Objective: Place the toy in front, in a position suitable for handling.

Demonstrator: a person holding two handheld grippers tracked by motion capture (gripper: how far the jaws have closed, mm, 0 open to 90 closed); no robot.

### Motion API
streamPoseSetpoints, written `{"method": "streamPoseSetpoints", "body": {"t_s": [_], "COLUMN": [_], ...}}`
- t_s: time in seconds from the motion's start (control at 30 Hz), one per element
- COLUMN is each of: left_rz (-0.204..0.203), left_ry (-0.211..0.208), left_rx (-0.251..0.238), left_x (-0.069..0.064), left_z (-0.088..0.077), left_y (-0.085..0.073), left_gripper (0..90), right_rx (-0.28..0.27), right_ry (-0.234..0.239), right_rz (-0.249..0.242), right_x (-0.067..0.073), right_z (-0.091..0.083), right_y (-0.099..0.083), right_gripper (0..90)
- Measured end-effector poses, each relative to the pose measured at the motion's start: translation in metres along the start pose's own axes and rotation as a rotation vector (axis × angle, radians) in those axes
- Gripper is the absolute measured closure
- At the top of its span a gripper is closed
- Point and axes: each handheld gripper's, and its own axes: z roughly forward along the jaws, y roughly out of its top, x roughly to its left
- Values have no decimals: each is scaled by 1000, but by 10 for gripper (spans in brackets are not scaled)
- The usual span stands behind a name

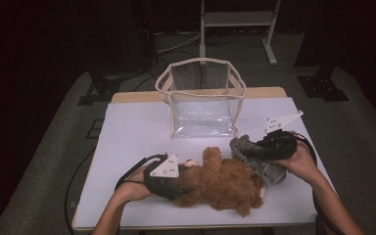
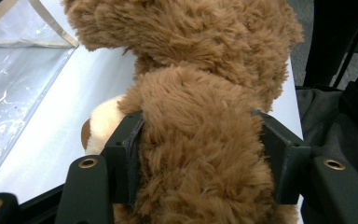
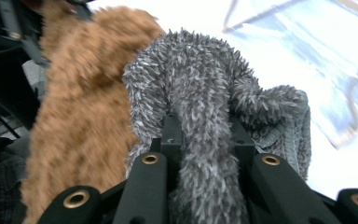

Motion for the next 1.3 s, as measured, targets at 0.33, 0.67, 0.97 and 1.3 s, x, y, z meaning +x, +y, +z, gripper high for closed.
{"method": "streamPoseSetpoints", "body": {"t_s": [0.33, 0.67, 0.97, 1.3], "left_rz": [6, -3, -9, -6], "left_ry": [8, 12, 17, 14], "left_rx": [3, -9, -6, -10], "left_x": [1, 2, 3, 6], "left_z": [3, 4, 7, 19], "left_y": [3, 3, 5, 15], "left_gripper": [384, 381, 380, 384], "right_rx": [42, 47, 33, -37], "right_ry": [116, 116, 38, 76], "right_rz": [-116, -70, -54, -156], "right_x": [37, 29, 18, 46], "right_z": [45, 33, 11, 12], "right_y": [32, 14, 9, 52], "right_gripper": [734, 733, 731, 728]}}
